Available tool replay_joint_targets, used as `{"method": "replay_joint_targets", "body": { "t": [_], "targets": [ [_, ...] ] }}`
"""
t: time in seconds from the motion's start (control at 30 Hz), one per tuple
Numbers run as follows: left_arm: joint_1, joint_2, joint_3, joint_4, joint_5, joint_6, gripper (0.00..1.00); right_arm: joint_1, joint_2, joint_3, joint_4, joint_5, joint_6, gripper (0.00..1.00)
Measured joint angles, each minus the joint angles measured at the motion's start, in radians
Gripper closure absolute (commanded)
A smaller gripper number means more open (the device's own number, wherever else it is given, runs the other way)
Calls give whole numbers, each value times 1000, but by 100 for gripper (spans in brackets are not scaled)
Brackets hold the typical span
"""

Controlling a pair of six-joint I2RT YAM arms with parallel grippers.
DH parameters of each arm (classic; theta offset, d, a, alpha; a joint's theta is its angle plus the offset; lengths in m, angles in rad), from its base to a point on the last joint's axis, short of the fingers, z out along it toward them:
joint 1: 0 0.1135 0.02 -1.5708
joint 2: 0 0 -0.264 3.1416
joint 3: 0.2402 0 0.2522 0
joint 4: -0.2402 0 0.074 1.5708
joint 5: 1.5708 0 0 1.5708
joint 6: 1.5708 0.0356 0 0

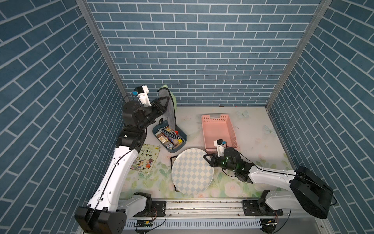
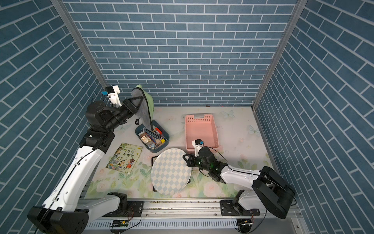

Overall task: Wipe the wet plate dry
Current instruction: Place the plate on the plate.

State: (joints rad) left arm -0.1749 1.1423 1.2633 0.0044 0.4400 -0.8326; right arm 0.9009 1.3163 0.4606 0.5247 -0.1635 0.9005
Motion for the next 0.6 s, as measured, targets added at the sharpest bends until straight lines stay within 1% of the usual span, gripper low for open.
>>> {"method": "replay_joint_targets", "body": {
  "t": [0.1,0.3,0.53,0.6],
  "targets": [
    [0,-6,0,0,-2,0,100,11,15,0,2,37,0,100],
    [0,-16,-2,-3,-6,0,100,24,72,0,42,88,17,87],
    [0,-31,-24,-29,-29,19,100,50,111,-38,16,177,-62,76],
    [0,-25,-34,-39,-36,27,100,53,111,-52,7,195,-98,70]
  ]
}}
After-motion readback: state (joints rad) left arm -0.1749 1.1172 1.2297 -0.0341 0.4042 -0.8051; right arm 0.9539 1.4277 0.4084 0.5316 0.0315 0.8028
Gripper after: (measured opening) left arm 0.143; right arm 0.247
